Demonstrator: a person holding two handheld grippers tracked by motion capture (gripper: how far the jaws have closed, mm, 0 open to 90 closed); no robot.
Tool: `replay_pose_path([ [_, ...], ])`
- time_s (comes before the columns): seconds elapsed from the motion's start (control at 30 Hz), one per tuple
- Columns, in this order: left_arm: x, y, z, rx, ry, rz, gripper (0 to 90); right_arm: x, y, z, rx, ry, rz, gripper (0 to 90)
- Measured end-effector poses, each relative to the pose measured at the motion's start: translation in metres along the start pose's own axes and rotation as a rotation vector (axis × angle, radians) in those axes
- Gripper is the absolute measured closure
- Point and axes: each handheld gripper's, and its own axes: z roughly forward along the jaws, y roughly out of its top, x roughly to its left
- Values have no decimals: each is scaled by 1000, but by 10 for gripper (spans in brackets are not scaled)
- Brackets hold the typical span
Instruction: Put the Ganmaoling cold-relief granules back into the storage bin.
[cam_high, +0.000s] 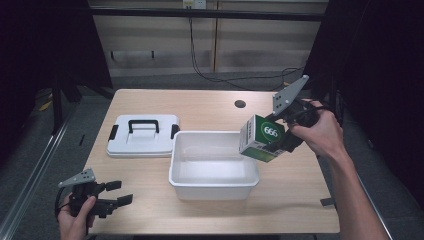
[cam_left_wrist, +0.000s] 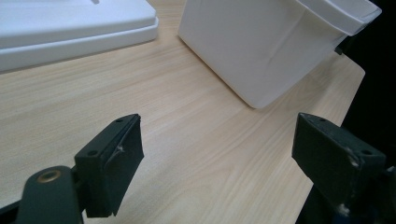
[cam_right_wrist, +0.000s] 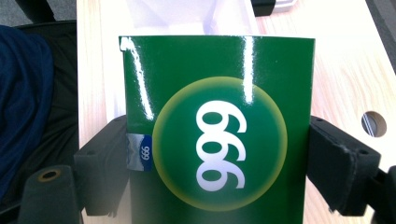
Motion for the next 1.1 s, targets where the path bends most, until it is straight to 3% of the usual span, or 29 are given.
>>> replay_pose_path([
  [0.2,0,0,0,0,-1,0,165,1,15,10,27,19,-18,162],
  [1.1,0,0,0,1,-1,0,165,1,43,62,186,64,-62,162],
])
